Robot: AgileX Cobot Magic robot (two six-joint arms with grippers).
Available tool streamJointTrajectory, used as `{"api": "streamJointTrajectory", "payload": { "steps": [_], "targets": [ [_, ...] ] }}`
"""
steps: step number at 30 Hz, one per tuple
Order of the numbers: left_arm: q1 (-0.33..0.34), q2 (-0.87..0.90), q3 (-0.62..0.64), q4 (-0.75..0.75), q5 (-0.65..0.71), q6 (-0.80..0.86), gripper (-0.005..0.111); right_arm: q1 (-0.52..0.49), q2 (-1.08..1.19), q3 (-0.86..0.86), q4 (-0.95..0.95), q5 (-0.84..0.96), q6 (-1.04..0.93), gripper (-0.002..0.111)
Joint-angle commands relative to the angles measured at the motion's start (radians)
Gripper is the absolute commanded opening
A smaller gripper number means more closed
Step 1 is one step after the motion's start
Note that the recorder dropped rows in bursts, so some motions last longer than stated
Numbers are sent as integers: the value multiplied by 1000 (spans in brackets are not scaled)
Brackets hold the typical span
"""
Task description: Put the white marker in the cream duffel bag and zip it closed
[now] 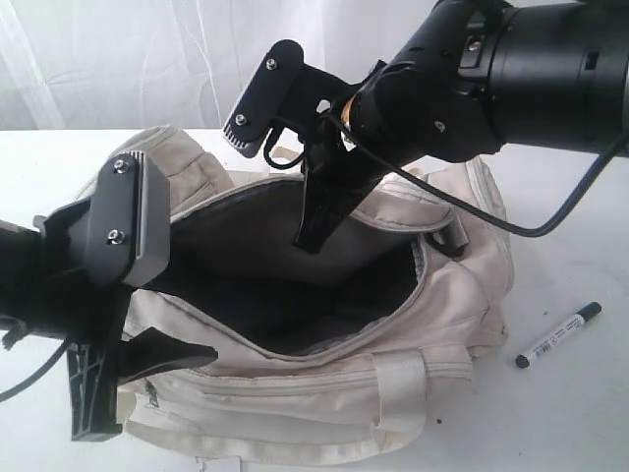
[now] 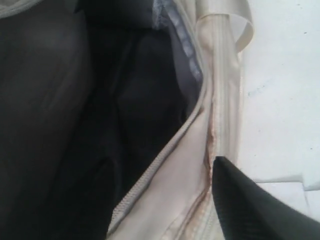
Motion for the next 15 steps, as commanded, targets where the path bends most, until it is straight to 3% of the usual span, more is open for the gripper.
{"api": "streamJointTrajectory", "payload": {
  "steps": [1, 12, 15],
  "targets": [
    [-6, 46, 9, -13, -51, 29, 61, -11, -10, -6, 0, -16, 4, 0],
    [-6, 116, 9, -66, -44, 34, 60, -11, -10, -6, 0, -44, 4, 0],
    [-6, 123, 9, -66, -52, 32, 52, -11, -10, -6, 0, -46, 4, 0]
  ]
}}
